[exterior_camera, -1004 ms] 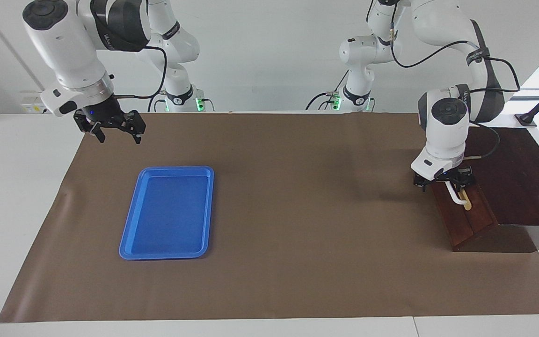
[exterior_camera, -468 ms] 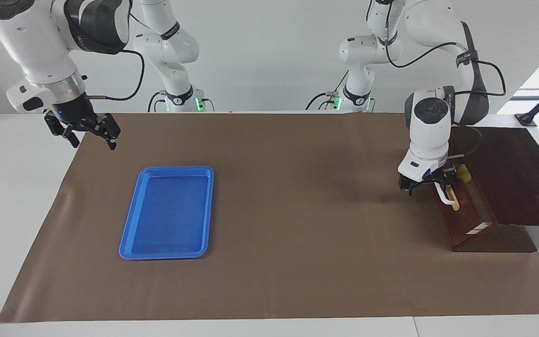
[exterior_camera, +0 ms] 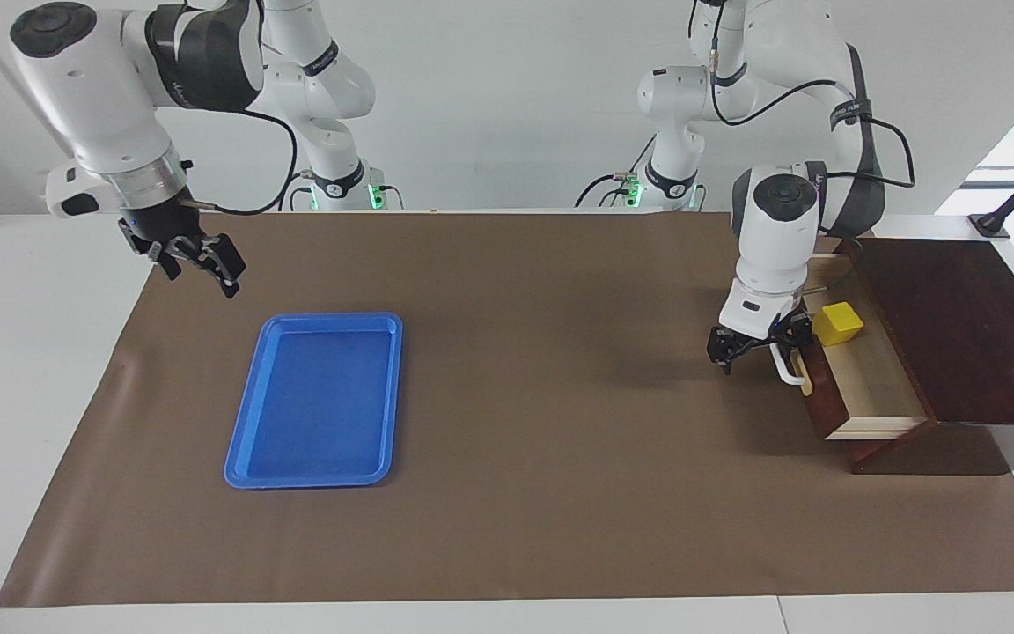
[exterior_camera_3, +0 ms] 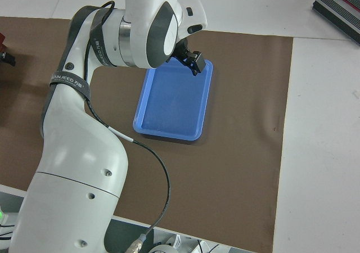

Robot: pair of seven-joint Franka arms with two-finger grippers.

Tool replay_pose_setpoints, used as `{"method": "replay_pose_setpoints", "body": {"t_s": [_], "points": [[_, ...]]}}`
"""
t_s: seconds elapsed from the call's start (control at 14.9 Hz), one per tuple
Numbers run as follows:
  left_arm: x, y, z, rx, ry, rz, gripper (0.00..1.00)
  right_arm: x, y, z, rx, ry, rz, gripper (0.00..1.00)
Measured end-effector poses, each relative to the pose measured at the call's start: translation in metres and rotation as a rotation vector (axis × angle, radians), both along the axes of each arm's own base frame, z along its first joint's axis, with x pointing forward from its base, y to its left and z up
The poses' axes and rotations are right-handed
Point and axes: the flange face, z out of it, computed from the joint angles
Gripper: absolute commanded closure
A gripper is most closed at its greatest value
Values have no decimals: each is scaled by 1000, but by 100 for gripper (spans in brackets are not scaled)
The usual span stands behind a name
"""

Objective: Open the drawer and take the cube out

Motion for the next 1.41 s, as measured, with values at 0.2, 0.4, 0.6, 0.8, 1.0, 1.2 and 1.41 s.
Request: {"method": "replay_pose_setpoints", "body": {"t_s": [0.2,0.4,0.6,0.8,1.0,1.2,1.41], "points": [[-4,-25,3,-26,-7,2,0,5,45,-11,108,25,-259,0],[-7,-36,3,-30,-11,5,0,15,90,-22,184,64,-492,0],[-6,-36,4,-32,-10,10,0,33,128,-45,247,141,-651,1],[1,-34,18,-33,15,51,0,55,144,-71,313,190,-772,1],[18,-35,64,-66,46,119,0,62,164,-91,371,254,-872,1],[29,-31,103,-115,48,204,0,68,180,-113,436,343,-1004,1],[31,-8,121,-147,42,403,0,69,198,-136,464,393,-1082,2]]}}
